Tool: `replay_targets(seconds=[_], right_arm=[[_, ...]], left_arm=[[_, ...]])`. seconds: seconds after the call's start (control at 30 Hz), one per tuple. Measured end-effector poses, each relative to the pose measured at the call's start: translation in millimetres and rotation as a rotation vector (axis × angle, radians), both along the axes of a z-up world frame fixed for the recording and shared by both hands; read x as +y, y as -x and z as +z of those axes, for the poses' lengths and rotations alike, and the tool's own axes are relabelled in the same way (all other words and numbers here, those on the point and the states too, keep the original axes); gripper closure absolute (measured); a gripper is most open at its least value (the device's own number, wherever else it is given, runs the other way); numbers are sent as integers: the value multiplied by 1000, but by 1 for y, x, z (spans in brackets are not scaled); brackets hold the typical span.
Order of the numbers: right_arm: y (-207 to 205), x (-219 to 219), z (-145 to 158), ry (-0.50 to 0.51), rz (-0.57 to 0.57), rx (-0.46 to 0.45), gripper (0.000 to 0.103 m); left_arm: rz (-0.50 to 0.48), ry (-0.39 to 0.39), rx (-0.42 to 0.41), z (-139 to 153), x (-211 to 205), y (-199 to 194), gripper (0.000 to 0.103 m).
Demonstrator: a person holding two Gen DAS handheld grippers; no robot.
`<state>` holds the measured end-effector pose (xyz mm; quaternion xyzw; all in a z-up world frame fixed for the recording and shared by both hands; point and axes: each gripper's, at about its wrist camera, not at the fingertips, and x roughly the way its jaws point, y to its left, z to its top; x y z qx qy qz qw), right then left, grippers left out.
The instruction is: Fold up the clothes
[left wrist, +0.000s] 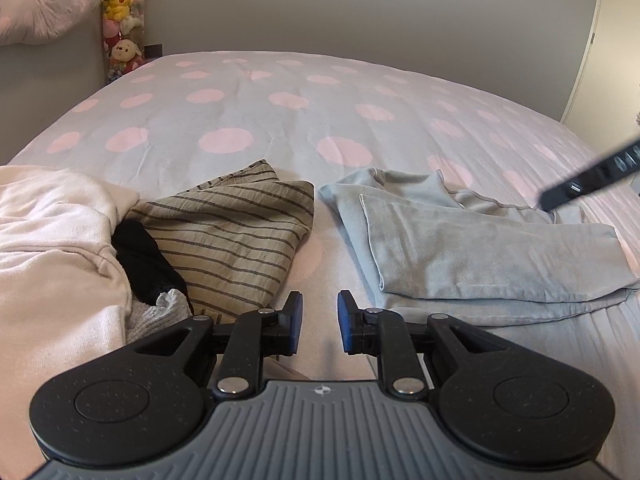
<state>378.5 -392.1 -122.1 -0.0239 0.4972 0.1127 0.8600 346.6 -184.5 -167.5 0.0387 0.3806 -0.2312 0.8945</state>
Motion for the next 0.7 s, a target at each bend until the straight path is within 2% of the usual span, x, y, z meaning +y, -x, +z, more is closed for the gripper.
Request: replay_targets(seconds=[0.13, 0.2, 0.27, 0.47, 0.57, 0.7], right_arm=[[32, -59, -5, 84, -68, 9, 88], [48, -88, -8, 125, -102, 13, 85], [64, -117, -11, 167, -136, 18, 77], [111, -178, -37, 282, -213, 60, 76], [120, -189, -56, 347, -178, 70, 76], [118, -184, -68, 426, -48, 33, 76]], left_arm=[[-3, -13, -3, 0, -2, 1, 86], [0, -25, 2, -2, -4, 0, 86], [3, -36, 7, -4, -5, 0, 86], [-6, -64, 12, -9, -10, 1, 86], [-19, -85, 13, -12, -14, 3, 86], [-34, -118, 6, -15, -20, 4, 86]])
